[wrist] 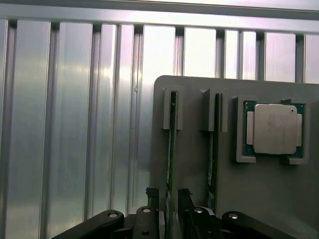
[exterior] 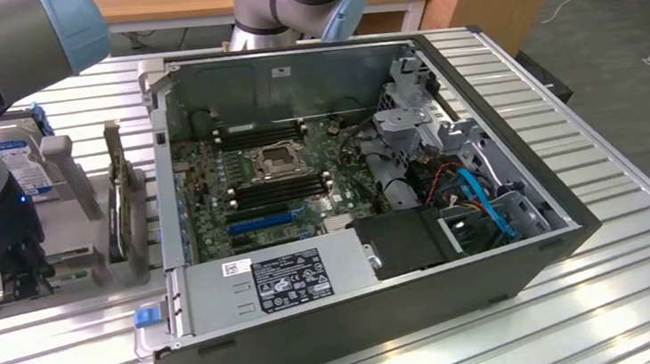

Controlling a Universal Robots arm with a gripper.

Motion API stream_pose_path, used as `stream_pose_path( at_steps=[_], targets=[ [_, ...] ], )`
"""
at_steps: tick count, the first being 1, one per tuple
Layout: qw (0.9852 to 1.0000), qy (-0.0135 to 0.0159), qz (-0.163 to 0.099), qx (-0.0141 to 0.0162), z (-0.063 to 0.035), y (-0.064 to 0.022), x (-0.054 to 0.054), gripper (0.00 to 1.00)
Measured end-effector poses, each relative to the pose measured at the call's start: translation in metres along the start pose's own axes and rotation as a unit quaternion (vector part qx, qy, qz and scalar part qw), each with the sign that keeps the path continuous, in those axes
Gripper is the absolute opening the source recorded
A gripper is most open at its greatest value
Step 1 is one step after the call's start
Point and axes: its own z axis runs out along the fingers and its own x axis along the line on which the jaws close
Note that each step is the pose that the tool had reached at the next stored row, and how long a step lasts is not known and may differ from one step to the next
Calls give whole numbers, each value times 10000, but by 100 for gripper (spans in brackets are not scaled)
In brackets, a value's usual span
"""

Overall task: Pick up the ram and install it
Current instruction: 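Pick up the ram and move it above insertion slot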

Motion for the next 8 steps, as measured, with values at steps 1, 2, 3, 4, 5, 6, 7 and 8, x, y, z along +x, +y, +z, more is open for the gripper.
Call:
stream_pose_path(
  at_steps=[1, 2, 3, 4, 5, 6, 7, 8],
  targets=[
    [10000, 0, 0, 0, 0, 0, 0, 30],
    [10000, 0, 0, 0, 0, 0, 0, 30],
    [10000, 0, 0, 0, 0, 0, 0, 30],
    [10000, 0, 0, 0, 0, 0, 0, 28],
    [10000, 0, 0, -1, 0, 0, 0, 22],
    [10000, 0, 0, 0, 0, 0, 0, 16],
    [10000, -1, 0, 0, 0, 0, 0, 16],
    [10000, 0, 0, 0, 0, 0, 0, 12]
  ],
)
